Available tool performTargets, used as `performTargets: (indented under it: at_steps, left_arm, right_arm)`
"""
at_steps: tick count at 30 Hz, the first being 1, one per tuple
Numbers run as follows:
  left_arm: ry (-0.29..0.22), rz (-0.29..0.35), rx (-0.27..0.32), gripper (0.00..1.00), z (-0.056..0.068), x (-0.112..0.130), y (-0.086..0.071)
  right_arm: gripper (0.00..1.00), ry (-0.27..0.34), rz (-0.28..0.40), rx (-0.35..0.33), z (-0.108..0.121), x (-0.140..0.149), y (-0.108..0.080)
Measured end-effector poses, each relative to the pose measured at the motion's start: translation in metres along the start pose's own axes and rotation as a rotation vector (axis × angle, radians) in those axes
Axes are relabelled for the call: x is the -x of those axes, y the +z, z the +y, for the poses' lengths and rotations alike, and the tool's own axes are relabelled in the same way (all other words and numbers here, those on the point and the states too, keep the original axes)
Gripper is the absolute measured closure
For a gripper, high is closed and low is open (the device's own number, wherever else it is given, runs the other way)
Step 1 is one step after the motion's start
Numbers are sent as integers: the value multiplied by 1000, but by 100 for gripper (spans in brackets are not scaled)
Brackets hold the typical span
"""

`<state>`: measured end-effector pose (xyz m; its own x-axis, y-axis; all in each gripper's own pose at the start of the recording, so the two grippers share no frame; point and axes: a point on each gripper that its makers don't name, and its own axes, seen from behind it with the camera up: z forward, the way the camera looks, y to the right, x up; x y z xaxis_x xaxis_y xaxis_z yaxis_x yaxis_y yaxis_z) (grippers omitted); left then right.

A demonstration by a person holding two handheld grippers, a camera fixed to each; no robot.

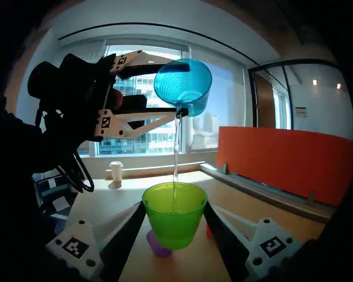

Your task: Pour water

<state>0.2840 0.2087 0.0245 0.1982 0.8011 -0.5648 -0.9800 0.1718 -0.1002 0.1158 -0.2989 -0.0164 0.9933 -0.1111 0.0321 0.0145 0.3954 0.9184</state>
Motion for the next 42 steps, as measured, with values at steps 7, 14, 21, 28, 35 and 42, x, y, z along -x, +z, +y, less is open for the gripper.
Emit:
performTargets:
  at_steps: [7, 14, 21, 28, 35, 42]
  left_arm:
    - [22, 0, -7, 15, -4, 0, 1]
    - [39, 2, -10, 15, 2, -1, 3]
    - [55, 4, -12, 15, 5, -4, 3]
    - [80, 5, -15, 15, 6, -6, 4]
    - [98, 9, -19, 15, 5, -7, 8]
    - [117, 8, -19, 15, 5, -8, 8]
  right_arm:
    - [10, 0, 1, 1, 1, 0, -1]
    - [10, -1, 0, 5, 3, -1, -1]
    - [10, -3, 1, 6, 3, -2, -1]
    - [10, -5, 1, 8, 4, -2, -1]
    - [10, -6, 1, 11, 5, -2, -2]
    - [10, -6, 2, 12, 5, -2, -3]
